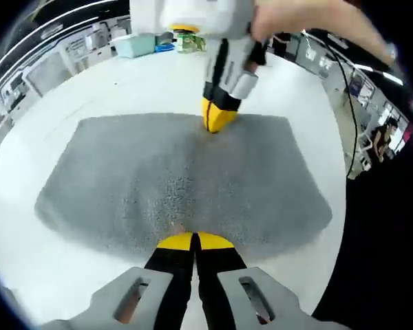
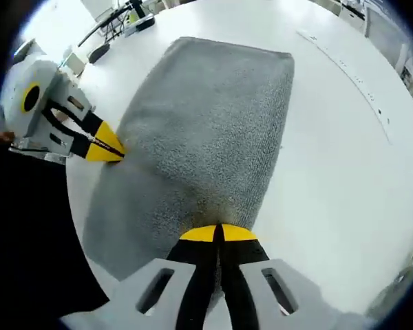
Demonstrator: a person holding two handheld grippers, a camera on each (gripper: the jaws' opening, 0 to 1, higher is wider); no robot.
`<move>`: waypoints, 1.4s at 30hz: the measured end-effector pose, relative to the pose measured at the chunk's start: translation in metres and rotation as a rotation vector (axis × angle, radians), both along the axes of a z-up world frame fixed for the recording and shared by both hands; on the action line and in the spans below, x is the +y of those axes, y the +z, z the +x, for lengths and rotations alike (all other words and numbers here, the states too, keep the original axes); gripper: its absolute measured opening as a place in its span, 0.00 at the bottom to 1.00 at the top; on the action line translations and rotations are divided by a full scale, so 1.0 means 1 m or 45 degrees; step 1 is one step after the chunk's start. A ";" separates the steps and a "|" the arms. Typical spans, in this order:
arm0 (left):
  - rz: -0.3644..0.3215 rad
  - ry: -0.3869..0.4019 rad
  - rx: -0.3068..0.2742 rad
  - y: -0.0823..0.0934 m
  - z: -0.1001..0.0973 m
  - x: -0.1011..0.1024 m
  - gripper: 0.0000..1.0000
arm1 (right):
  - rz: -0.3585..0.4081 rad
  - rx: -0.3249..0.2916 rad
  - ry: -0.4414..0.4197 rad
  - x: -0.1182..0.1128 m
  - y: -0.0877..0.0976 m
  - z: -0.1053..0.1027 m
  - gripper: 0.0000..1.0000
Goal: Fold the towel on the table until its edges align and the towel forms a compact rectangular stack.
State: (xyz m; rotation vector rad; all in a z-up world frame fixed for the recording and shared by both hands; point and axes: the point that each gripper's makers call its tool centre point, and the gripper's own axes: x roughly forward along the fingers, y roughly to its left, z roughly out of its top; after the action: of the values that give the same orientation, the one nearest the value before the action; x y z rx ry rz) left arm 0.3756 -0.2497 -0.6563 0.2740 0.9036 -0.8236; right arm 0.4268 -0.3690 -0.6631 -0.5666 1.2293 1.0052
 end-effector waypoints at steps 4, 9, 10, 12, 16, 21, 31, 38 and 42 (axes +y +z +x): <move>-0.094 0.071 0.002 -0.001 0.000 0.008 0.01 | 0.054 -0.080 0.013 0.003 0.001 -0.011 0.00; -0.104 0.072 -0.015 0.000 0.002 0.008 0.01 | 0.121 -0.185 -0.034 0.004 0.002 -0.014 0.00; -0.097 0.076 -0.016 0.000 0.003 0.010 0.01 | 0.150 -0.192 -0.074 0.005 0.002 -0.016 0.00; -0.074 0.077 -0.040 0.000 0.006 0.013 0.01 | 0.194 -0.188 -0.142 0.006 0.002 -0.019 0.00; -0.036 0.064 -0.078 0.000 0.010 0.016 0.01 | 0.245 -0.192 -0.190 0.006 0.003 -0.026 0.00; -0.022 0.062 -0.083 0.000 0.015 0.018 0.01 | 0.272 -0.212 -0.212 0.007 0.003 -0.034 0.00; -0.011 0.071 -0.107 0.000 0.019 0.022 0.01 | 0.316 -0.238 -0.247 0.010 0.003 -0.048 0.00; 0.004 0.069 -0.118 0.000 0.023 0.023 0.01 | 0.342 -0.244 -0.259 0.012 0.004 -0.058 0.00; 0.013 0.061 -0.133 0.000 0.024 0.023 0.01 | 0.353 -0.261 -0.264 0.014 0.004 -0.062 0.00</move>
State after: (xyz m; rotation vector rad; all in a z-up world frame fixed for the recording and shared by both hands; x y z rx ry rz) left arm 0.3999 -0.2263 -0.6560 0.3010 0.8137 -0.7539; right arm 0.3644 -0.3551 -0.6588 -0.3095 0.9275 0.8989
